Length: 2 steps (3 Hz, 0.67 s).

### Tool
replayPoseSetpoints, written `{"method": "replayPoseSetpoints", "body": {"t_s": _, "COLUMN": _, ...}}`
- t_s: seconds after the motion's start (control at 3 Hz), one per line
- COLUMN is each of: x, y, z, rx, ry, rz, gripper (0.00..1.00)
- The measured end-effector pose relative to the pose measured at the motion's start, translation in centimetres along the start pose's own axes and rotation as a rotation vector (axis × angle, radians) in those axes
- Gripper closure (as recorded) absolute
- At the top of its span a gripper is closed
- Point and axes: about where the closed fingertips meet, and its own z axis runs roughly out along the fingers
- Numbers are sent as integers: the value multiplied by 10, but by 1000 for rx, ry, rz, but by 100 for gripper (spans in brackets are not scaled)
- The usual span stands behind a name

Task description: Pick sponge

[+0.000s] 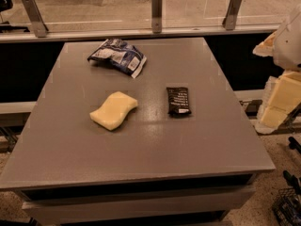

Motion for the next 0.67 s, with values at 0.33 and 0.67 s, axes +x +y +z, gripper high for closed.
{"method": "replayPoseSetpoints", "body": {"t_s": 0.33, "x": 0, "y": 0, "z": 0, "rx": 0, "ry": 0, "rz": 0, "gripper": 0}}
{"method": "replayPoseSetpoints", "body": {"t_s": 0.67, "x": -6, "y": 2, "z": -3, "rx": 8, "ry": 3, "rz": -20, "gripper": 0}}
